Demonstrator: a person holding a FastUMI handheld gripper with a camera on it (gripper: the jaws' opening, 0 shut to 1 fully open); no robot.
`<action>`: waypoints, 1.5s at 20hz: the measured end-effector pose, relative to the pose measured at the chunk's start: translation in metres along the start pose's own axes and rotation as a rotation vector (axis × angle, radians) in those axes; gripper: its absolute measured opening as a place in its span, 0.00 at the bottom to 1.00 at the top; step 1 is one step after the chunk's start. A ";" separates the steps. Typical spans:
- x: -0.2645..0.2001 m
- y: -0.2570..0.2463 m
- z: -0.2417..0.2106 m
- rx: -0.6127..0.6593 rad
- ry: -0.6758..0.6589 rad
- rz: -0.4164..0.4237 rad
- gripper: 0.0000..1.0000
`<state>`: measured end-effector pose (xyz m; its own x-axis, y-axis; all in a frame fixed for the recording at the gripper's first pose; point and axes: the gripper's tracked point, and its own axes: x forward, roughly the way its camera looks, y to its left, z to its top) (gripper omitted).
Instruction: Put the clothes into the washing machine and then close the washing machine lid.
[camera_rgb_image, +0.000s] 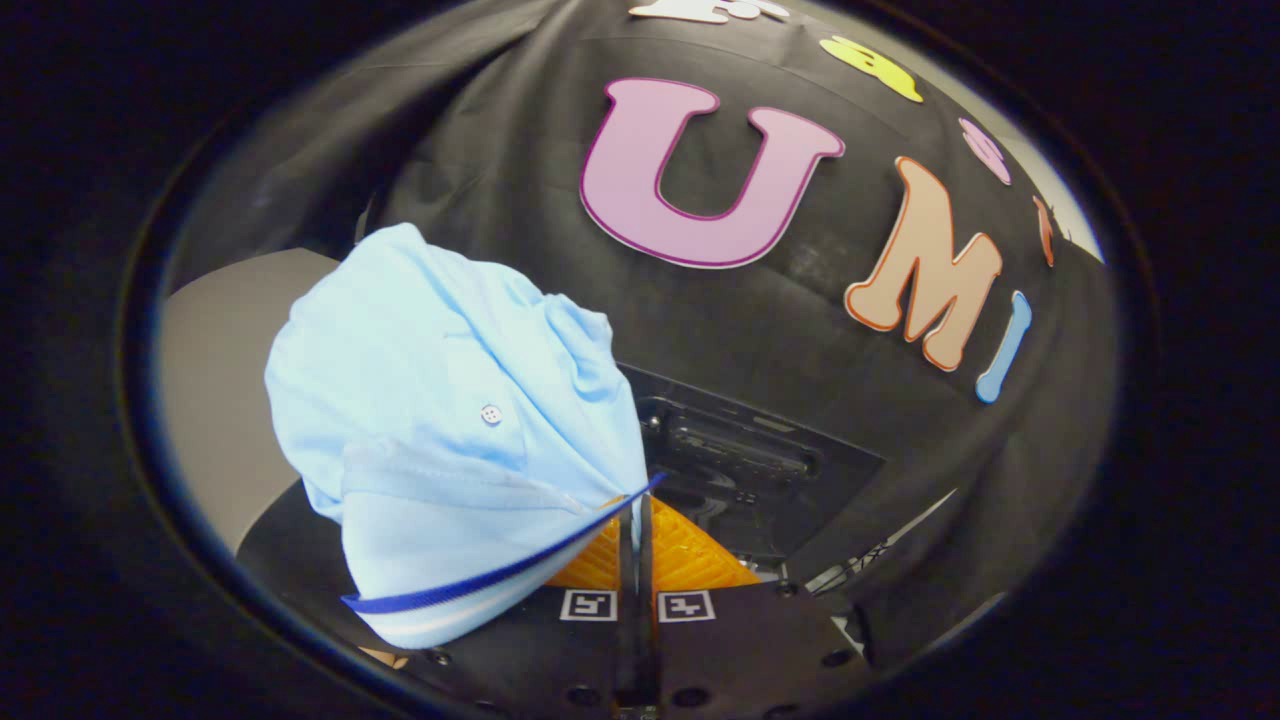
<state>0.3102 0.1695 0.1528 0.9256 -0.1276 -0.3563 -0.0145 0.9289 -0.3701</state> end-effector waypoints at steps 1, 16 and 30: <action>0.005 -0.005 -0.003 0.001 0.006 -0.014 0.01; 0.035 -0.050 -0.035 -0.068 0.071 -0.196 0.01; 0.029 -0.108 -0.106 -0.019 0.191 -0.285 0.13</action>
<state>0.2983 0.0283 0.0914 0.8061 -0.4453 -0.3897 0.2257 0.8401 -0.4932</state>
